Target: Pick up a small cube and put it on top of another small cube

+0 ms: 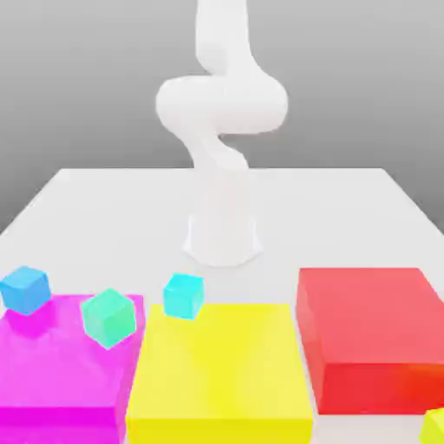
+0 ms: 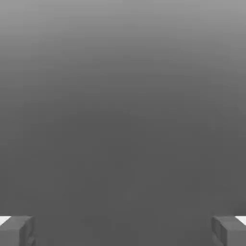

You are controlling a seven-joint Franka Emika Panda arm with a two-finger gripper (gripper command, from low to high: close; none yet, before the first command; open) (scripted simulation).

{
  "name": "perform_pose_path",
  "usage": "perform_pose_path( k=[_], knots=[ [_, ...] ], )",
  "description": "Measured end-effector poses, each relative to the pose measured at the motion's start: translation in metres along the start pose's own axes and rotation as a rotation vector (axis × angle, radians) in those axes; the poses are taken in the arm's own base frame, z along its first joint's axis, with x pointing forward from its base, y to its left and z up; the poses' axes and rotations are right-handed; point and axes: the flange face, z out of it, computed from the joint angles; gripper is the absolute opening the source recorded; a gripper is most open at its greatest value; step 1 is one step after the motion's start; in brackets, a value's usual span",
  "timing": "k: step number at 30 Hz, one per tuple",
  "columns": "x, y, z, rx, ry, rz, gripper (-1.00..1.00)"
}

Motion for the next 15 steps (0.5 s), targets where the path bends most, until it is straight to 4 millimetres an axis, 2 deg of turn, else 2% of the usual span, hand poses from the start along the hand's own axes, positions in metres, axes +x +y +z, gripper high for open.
perform_pose_path(
  k=[7, 15],
  knots=[
    [-0.037, -0.042, 0.112, -0.124, -0.106, -0.041, 0.0],
    [-0.109, -0.067, 0.235, -0.244, -0.235, -0.092, 0.0]
  ],
)
